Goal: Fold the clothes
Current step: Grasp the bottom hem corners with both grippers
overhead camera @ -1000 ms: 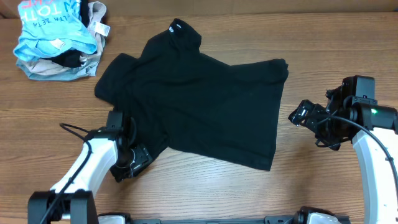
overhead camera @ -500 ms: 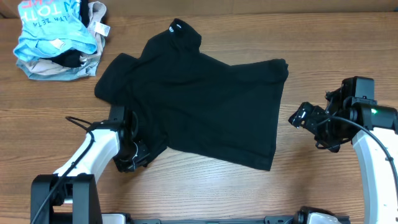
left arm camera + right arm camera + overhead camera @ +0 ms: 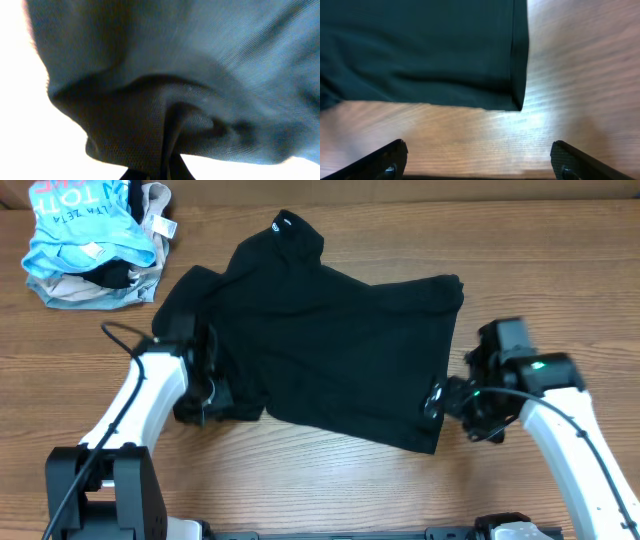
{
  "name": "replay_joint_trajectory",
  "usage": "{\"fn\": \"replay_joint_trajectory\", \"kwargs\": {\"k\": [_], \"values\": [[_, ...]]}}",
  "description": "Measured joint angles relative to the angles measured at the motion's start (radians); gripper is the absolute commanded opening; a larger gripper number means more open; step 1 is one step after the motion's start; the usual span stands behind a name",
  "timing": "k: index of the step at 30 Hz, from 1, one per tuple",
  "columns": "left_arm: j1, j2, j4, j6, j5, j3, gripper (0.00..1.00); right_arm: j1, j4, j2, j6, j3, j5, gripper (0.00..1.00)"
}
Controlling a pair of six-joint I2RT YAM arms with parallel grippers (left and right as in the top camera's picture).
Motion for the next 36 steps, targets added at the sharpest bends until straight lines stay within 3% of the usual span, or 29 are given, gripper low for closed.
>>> {"fn": "replay_joint_trajectory", "kwargs": {"k": [13,22,36], "values": [[0.0,0.0,0.012,0.066,-0.034,0.162,0.04,0.09,0.34,0.008,0.203,-0.315,0.002,0.79],[0.0,0.0,0.017,0.085,-0.046,0.171,0.04,0.09,0.383,0.044,0.24,-0.335,0.002,0.63],[0.001,0.0,-0.003,0.086,-0.05,0.172,0.04,0.095,0.432,0.045,0.237,-0.345,0.065,0.61]]}}
